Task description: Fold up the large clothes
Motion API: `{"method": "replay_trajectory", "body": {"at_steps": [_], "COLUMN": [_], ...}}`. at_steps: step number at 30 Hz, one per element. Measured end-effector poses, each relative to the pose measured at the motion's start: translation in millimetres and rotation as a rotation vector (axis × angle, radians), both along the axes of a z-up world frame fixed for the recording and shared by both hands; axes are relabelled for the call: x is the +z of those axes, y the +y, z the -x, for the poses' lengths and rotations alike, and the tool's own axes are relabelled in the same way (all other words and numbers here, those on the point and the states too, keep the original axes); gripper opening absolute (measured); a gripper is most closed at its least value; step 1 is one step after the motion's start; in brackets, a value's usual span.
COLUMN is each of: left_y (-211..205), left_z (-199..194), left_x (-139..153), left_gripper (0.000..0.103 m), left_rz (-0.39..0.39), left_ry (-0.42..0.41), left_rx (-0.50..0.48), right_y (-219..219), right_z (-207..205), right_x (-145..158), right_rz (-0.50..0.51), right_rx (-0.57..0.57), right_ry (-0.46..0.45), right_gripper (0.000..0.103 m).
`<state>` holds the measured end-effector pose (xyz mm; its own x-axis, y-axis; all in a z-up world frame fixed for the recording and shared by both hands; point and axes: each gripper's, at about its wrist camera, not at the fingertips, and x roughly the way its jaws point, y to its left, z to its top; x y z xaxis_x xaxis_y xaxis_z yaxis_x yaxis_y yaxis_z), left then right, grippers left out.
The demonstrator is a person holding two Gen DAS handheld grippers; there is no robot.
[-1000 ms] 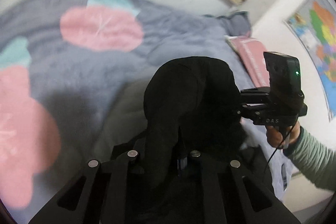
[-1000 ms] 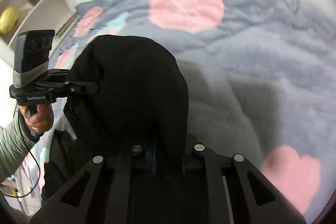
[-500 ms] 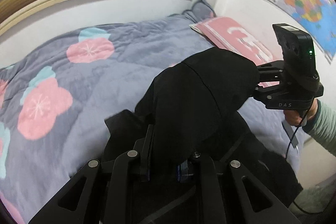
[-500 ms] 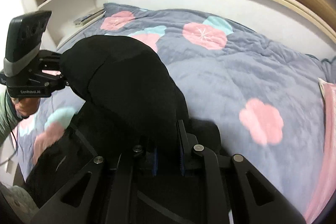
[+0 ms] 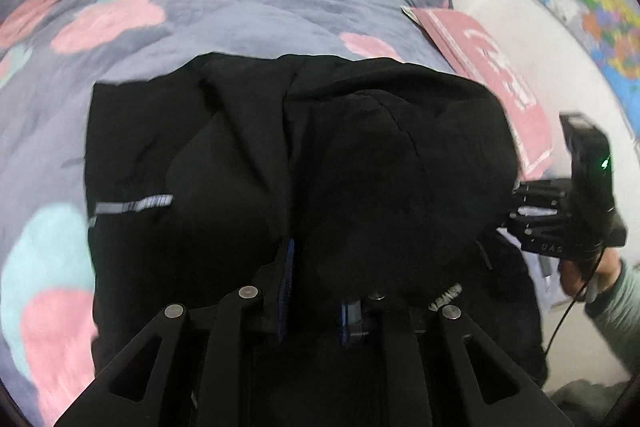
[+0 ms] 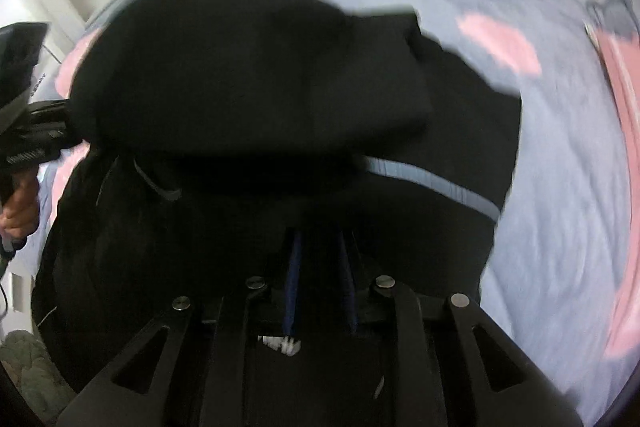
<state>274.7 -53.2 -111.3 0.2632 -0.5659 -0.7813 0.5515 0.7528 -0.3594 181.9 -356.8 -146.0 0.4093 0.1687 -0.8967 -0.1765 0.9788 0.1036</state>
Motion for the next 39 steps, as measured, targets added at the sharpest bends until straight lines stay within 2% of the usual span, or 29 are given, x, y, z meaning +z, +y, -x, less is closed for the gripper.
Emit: {"method": "replay_trajectory", "body": {"at_steps": [2,5,6,7,9,11,12,14,16,18,21,22,23,25,27,29,33,36,39], "left_y": [11.0,23.2,27.7,33.1,31.5,21.8,14.4,-2.3,-22.5,-31.2,-27.2,-24.6,-23.0,-24.7,-24.2,-23.5,-17.0,-4.9,3.4], "left_z": [7.3,12.9,13.9,17.8,13.0,0.9,-6.2,-21.5,-41.7,-55.1,-62.9,-61.4,-58.7,-49.7,-46.7,-46.8,-26.0,-0.7,16.1], "left_x": [8.4,30.5,44.2,55.9,87.2,104.6,111.9,112.0,88.0,53.7,-7.3,-23.4,-39.2,-65.0,-71.8,-60.6,-8.2,29.9,42.5], "left_gripper": [0.025,0.027,0.027,0.027,0.03,0.041,0.043,0.046,0.046,0.045,0.045,0.045,0.037,0.033,0.033,0.033,0.033,0.034,0.034], "left_rz": [0.012,0.026,0.037,0.048,0.075,0.109,0.131,0.143,0.114,0.1,0.132,0.134,0.119,0.048,0.062,0.066,0.074,0.121,0.168], "left_ry": [0.006,-0.003,-0.029,-0.06,-0.136,-0.164,-0.163,-0.135,-0.057,0.054,0.255,0.295,0.31,0.296,0.295,0.279,0.14,0.062,0.014], "left_rx": [0.003,-0.011,-0.014,-0.015,-0.013,-0.017,-0.019,-0.033,-0.043,-0.046,-0.026,-0.007,0.011,0.036,0.062,0.064,0.003,-0.037,-0.046], "right_y": [-10.4,-23.6,-25.2,-25.3,-19.0,-5.3,4.2,19.4,36.7,45.2,51.8,53.3,49.5,40.3,40.4,44.2,48.8,51.0,54.7], "right_z": [6.3,7.5,5.8,-1.5,-17.9,-42.7,-56.7,-83.7,-104.2,-117.0,-99.0,-95.3,-93.5,-87.1,-87.8,-86.0,-55.8,-32.9,-26.7], "right_x": [13.0,54.2,67.7,85.7,116.1,139.6,145.8,142.7,121.9,79.9,13.2,-13.8,-37.3,-56.9,-52.2,-40.1,16.1,57.1,68.4], "right_rz": [-0.025,-0.072,-0.088,-0.116,-0.169,-0.219,-0.244,-0.26,-0.239,-0.179,-0.117,-0.098,-0.122,-0.195,-0.189,-0.166,-0.169,-0.202,-0.201], "right_rx": [-0.035,-0.083,-0.089,-0.09,-0.087,-0.084,-0.082,-0.082,-0.075,-0.084,-0.072,-0.08,-0.098,-0.134,-0.139,-0.121,-0.068,-0.046,-0.039], "right_ry": [-0.008,-0.078,-0.105,-0.14,-0.204,-0.252,-0.254,-0.226,-0.176,-0.062,0.083,0.137,0.173,0.153,0.133,0.109,-0.016,-0.117,-0.159], "right_gripper": [0.031,0.032,0.033,0.038,0.061,0.063,0.063,0.063,0.063,0.06,0.059,0.059,0.059,0.059,0.059,0.059,0.059,0.061,0.061]}}
